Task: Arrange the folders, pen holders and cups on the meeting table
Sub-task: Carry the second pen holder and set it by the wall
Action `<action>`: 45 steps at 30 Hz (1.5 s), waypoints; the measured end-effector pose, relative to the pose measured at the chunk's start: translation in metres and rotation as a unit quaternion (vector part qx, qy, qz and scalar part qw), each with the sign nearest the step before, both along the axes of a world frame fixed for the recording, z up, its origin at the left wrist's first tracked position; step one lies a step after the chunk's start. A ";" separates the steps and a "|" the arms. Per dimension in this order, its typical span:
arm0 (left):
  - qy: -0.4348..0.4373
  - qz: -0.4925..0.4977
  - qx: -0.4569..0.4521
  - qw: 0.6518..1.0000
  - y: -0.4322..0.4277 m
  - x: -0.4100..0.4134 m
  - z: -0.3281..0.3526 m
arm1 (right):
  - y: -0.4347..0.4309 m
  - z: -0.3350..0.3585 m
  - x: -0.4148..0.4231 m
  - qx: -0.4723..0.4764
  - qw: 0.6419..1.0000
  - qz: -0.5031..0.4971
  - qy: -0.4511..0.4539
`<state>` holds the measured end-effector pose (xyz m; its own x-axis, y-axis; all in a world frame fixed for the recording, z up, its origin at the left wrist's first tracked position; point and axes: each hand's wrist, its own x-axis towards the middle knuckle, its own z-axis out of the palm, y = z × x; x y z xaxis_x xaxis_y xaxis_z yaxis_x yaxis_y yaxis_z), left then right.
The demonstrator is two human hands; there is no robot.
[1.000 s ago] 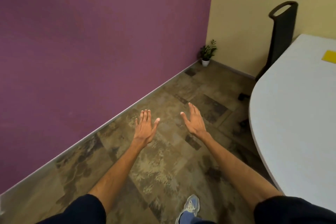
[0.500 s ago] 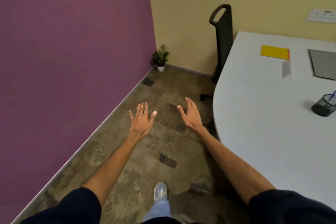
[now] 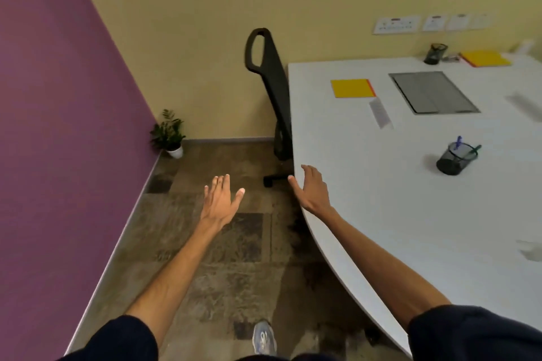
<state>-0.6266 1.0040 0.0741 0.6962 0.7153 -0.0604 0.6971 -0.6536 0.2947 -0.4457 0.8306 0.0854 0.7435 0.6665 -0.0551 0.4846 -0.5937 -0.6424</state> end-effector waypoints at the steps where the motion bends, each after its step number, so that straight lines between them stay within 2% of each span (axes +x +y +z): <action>1: 0.007 -0.012 0.001 1.000 0.011 0.015 -0.002 | 0.003 0.000 0.010 0.002 1.000 -0.020 0.004; 9: 0.027 -0.137 -0.032 0.990 0.025 0.131 -0.030 | -0.019 -0.028 0.077 -0.039 0.986 -0.155 0.045; 14: 0.017 -0.182 -0.078 0.980 0.023 0.208 -0.036 | -0.040 -0.044 0.135 -0.042 0.971 -0.229 0.055; 24: 0.057 -0.288 -0.071 0.953 0.001 0.373 -0.042 | -0.093 -0.052 0.244 0.005 0.918 -0.387 0.087; 30: 0.051 -0.391 -0.104 0.913 -0.069 0.457 -0.044 | -0.155 -0.048 0.286 0.055 0.865 -0.486 0.111; 34: 0.045 -0.428 -0.166 0.887 -0.124 0.507 -0.040 | -0.192 -0.044 0.316 0.072 0.841 -0.527 0.104; 37: 0.026 -0.465 -0.206 0.861 -0.161 0.541 -0.037 | -0.211 -0.042 0.340 0.061 0.840 -0.531 0.099; 41: 0.031 -0.546 -0.182 0.817 -0.196 0.592 -0.037 | -0.222 -0.045 0.373 0.058 0.837 -0.538 0.087; 45: 0.057 -0.551 -0.198 0.808 -0.219 0.642 -0.044 | -0.225 -0.054 0.411 0.059 0.832 -0.539 0.118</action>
<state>0.0152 0.7854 0.0298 0.8712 -0.4277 -0.2411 -0.2077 -0.7660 0.6084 -0.0349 0.6054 0.0309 0.8900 -0.3704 -0.2660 -0.4372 -0.5275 -0.7284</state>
